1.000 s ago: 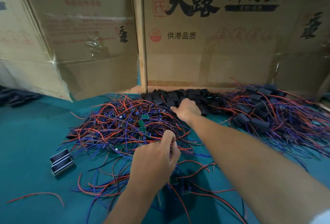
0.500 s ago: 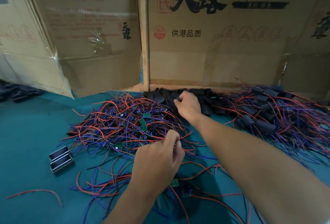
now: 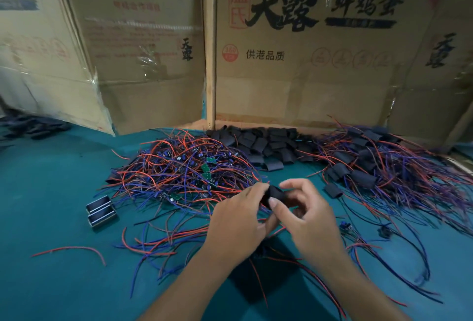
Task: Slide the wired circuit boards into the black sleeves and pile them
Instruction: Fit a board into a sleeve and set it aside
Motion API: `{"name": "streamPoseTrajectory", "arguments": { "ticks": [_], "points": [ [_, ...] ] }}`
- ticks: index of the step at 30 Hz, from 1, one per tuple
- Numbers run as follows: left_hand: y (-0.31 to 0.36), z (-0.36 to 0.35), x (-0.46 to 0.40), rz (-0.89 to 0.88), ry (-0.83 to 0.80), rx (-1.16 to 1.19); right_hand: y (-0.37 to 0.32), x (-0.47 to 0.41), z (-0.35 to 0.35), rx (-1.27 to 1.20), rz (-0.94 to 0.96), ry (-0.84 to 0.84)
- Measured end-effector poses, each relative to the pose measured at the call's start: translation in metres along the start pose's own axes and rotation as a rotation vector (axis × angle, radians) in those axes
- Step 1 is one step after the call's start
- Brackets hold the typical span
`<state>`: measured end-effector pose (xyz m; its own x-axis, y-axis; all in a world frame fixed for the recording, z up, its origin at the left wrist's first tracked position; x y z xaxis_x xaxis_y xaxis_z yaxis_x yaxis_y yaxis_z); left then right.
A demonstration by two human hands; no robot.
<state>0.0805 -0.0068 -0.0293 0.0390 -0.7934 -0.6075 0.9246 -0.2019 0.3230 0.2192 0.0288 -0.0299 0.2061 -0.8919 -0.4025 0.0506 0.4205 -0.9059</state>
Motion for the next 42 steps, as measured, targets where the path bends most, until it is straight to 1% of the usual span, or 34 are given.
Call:
{"name": "streamPoseTrajectory", "arguments": {
  "ticks": [2, 3, 6, 9, 13, 18, 20, 22, 24, 25, 27, 29, 31, 32, 36, 38, 40, 42],
  "points": [
    [0.0, 0.0, -0.001, 0.036, -0.022, 0.103, 0.0, -0.001, 0.005, -0.213, -0.094, -0.059],
    [0.0, 0.001, -0.001, 0.023, -0.025, 0.116, 0.001, -0.002, 0.008, -0.28, -0.133, -0.095],
    [0.004, 0.005, 0.0, -0.119, 0.033, -0.05, 0.002, -0.003, 0.014, -0.32, -0.127, -0.154],
    [0.01, 0.006, 0.0, -0.208, 0.073, -0.185, 0.002, -0.003, 0.014, -0.4, -0.121, -0.129],
    [0.015, 0.005, 0.002, -0.241, 0.019, -0.223, 0.007, -0.006, 0.016, -0.472, -0.137, -0.102],
    [0.018, 0.003, 0.001, -0.174, -0.105, -0.263, 0.012, -0.009, 0.019, -0.503, -0.201, -0.085],
    [0.015, 0.008, 0.001, -0.132, -0.153, -0.201, 0.014, -0.01, 0.02, -0.468, -0.192, -0.065],
    [0.006, 0.014, -0.003, -0.05, -0.172, -0.093, 0.018, -0.011, 0.021, -0.488, -0.208, -0.031],
    [-0.014, 0.018, -0.019, 0.021, -0.169, -0.082, 0.02, -0.014, 0.024, -0.506, -0.232, -0.008],
    [-0.028, 0.018, -0.032, 0.048, -0.205, -0.132, 0.02, -0.015, 0.026, -0.491, -0.24, 0.002],
    [-0.058, 0.019, -0.055, 0.075, -0.393, -0.315, 0.023, -0.017, 0.029, -0.452, -0.249, 0.016],
    [-0.081, 0.019, -0.067, 0.011, -0.57, -0.542, 0.026, -0.016, 0.029, -0.424, -0.248, 0.022],
    [-0.094, 0.016, -0.069, -0.102, -0.665, -0.726, 0.027, -0.014, 0.028, -0.413, -0.242, 0.016],
    [-0.098, 0.015, -0.069, -0.143, -0.677, -0.775, 0.027, -0.014, 0.028, -0.407, -0.24, 0.011],
    [-0.103, 0.016, -0.067, -0.239, -0.613, -0.829, 0.026, -0.015, 0.029, -0.383, -0.225, 0.0],
    [-0.099, 0.022, -0.07, -0.282, -0.507, -0.877, 0.027, -0.015, 0.029, -0.374, -0.218, -0.009],
    [-0.085, 0.032, -0.075, -0.268, -0.383, -0.86, 0.027, -0.015, 0.03, -0.37, -0.214, 0.004],
    [-0.067, 0.044, -0.077, -0.176, -0.262, -0.726, 0.027, -0.016, 0.032, -0.374, -0.217, 0.038]
  ]
}}
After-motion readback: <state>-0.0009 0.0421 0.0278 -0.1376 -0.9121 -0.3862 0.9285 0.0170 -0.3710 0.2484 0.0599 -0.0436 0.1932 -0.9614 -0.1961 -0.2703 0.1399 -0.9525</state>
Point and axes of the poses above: each hand's wrist, its own x-axis away from the middle knuckle, its own z-axis out of the back of the hand, y = z × x, the point moved 2 cm from there along -x, towards the middle knuckle, and after that the axes turned 8 degrees about -x, right-handed, at the moved point
